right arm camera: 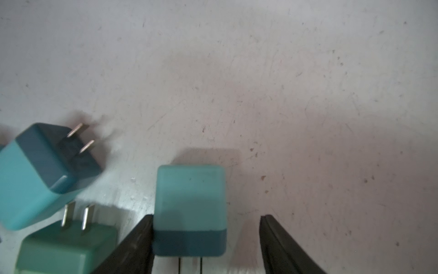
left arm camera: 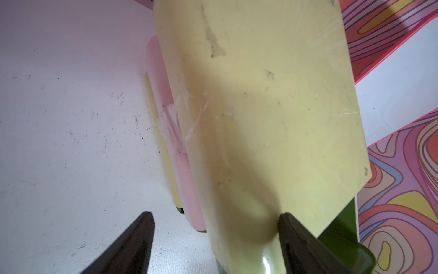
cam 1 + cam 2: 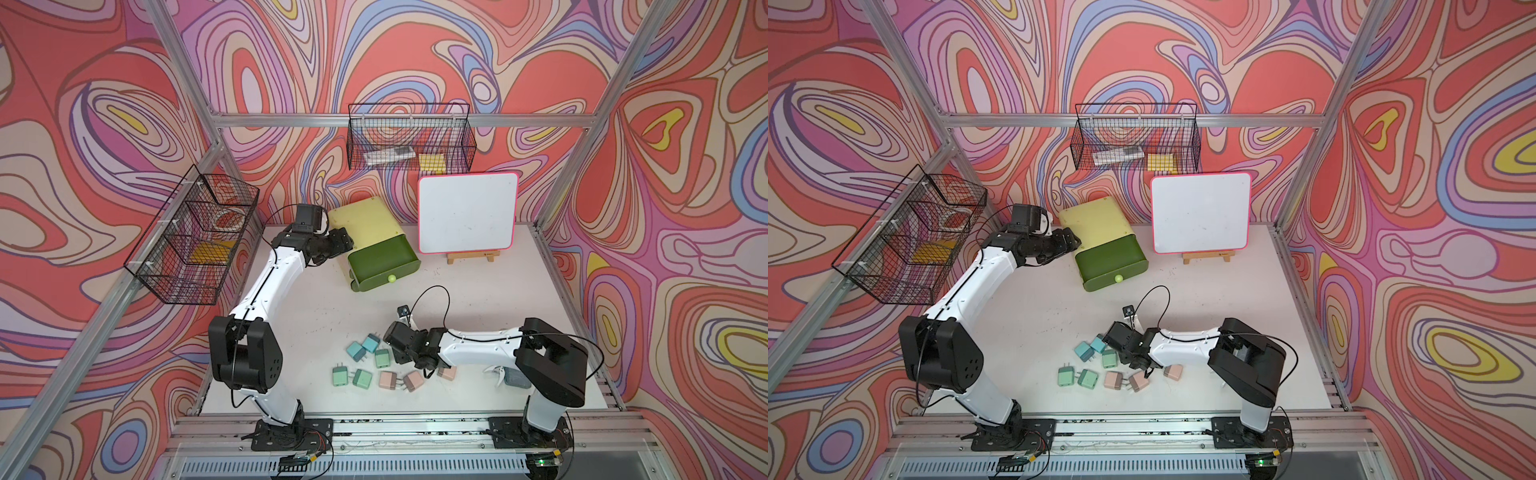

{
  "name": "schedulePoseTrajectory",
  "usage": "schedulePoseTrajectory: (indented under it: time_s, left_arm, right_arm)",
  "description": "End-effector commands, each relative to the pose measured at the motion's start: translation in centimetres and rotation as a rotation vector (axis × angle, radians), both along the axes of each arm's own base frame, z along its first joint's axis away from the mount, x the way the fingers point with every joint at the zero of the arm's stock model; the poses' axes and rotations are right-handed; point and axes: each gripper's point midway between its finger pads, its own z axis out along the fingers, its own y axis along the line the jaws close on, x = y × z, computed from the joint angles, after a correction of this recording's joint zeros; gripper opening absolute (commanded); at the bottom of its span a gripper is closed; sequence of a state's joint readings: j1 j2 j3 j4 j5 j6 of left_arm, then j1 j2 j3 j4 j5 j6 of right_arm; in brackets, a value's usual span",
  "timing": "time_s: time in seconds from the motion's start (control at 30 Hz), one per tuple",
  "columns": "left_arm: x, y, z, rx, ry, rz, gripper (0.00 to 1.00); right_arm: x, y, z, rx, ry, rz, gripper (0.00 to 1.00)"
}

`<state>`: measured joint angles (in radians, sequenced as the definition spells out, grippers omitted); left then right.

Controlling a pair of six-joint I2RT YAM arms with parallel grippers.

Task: Place the plugs into the drawer by color
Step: Pick up the plug from the center of the board.

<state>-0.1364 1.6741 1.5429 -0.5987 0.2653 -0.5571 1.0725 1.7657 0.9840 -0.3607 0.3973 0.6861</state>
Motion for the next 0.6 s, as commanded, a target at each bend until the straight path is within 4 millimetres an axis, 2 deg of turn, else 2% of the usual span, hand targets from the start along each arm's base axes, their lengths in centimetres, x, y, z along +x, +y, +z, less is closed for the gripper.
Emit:
schedulePoseTrajectory:
  time_s: [0.0, 0.23, 0.43, 0.47, 0.57]
  left_arm:
    - [-1.2, 0.1, -0.6, 0.027, 0.029, -0.011, 0.81]
    - [-1.3, 0.1, -0.5, 0.036, 0.027, -0.009, 0.81]
    - [-1.4, 0.2, -0.6, 0.056, 0.027, -0.007, 0.81]
    - [-1.5, 0.2, -0.5, 0.064, 0.025, -0.008, 0.81]
    - [-2.0, 0.1, 0.1, 0.132, 0.008, -0.013, 0.81]
  right_arm:
    - [-0.1, -0.3, 1.0, 0.019, -0.019, -0.008, 0.70]
    - [0.7, 0.4, 2.8, 0.023, -0.018, 0.006, 0.69]
    - [1.9, 0.7, 2.8, 0.017, 0.025, -0.015, 0.69]
    - [2.0, 0.6, 1.8, -0.003, 0.043, -0.015, 0.69]
    - [2.2, 0.9, 1.5, 0.003, 0.055, -0.007, 0.69]
